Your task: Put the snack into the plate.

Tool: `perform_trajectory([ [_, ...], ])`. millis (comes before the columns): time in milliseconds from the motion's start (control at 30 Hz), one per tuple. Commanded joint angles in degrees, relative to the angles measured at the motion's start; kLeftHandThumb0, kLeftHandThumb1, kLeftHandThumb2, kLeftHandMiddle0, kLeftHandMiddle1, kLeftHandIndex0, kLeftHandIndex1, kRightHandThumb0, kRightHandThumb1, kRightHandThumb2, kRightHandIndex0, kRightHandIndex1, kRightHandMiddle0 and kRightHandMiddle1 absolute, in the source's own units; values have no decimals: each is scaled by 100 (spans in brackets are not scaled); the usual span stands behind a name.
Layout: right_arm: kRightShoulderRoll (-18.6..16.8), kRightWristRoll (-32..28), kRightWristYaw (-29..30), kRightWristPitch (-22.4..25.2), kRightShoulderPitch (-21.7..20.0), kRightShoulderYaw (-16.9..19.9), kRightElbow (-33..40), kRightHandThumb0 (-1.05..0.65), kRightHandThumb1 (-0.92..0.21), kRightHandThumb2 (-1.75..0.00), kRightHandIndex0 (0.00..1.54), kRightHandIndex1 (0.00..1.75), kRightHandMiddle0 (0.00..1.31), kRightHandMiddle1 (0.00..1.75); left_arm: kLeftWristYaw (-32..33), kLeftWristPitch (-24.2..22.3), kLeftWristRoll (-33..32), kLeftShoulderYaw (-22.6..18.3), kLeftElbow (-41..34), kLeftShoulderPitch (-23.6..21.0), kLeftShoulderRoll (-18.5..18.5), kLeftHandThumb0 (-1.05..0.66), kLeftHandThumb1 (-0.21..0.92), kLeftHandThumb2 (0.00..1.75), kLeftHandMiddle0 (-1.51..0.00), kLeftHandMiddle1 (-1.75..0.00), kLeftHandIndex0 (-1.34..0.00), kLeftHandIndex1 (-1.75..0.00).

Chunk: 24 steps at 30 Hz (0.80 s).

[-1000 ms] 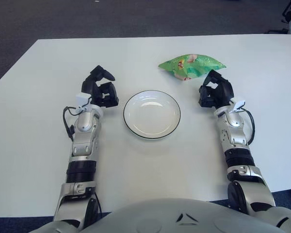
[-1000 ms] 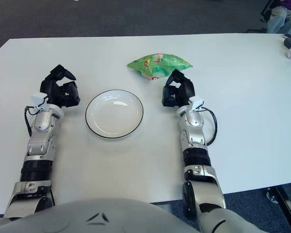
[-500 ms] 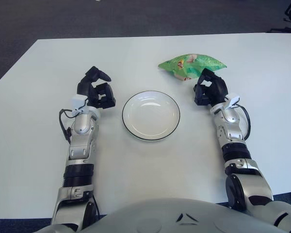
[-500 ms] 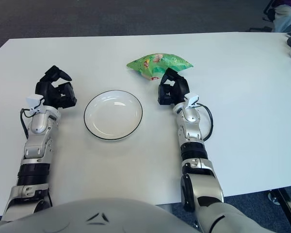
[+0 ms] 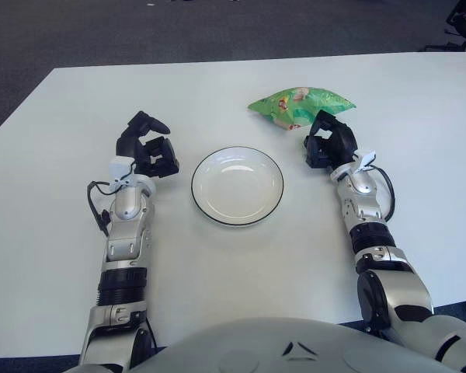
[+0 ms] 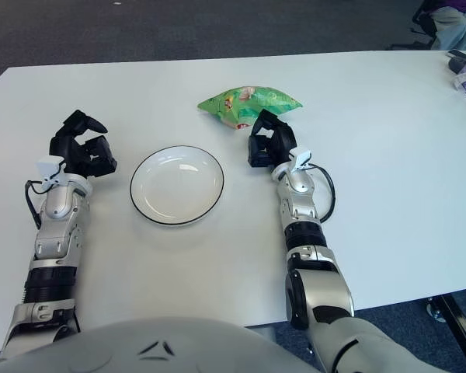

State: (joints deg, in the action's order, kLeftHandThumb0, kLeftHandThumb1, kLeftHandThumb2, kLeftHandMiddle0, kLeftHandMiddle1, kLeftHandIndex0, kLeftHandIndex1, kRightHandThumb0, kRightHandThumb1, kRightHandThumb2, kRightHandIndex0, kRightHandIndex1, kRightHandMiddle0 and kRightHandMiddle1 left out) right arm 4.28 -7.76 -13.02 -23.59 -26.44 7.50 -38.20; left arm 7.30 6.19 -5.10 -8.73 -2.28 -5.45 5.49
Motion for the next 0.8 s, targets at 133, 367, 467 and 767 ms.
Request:
perform_trajectory([
  [133, -446, 66, 454, 173, 675, -41, -216, -52, -21, -145, 134, 175, 70, 175, 166, -52, 133, 37, 83, 956, -348, -52, 22, 143, -133, -175, -69, -175],
  [367, -488, 163, 875, 526, 758, -122, 226, -53, -21, -145, 133, 175, 71, 175, 125, -74, 169, -3, -27, 1027, -246, -52, 23, 143, -133, -175, -69, -175],
  [467, -511, 194, 1040, 677, 820, -137, 463, -53, -21, -145, 133, 175, 71, 175, 97, -115, 196, -12, -86, 1065, -176, -52, 23, 143, -131, -175, -69, -175],
  [767, -548, 206, 1330, 1127, 1014, -166, 1101, -52, -21, -144, 132, 175, 70, 175, -152, -258, 15, -79, -59, 976, 37, -52, 23, 142, -133, -175, -69, -175],
])
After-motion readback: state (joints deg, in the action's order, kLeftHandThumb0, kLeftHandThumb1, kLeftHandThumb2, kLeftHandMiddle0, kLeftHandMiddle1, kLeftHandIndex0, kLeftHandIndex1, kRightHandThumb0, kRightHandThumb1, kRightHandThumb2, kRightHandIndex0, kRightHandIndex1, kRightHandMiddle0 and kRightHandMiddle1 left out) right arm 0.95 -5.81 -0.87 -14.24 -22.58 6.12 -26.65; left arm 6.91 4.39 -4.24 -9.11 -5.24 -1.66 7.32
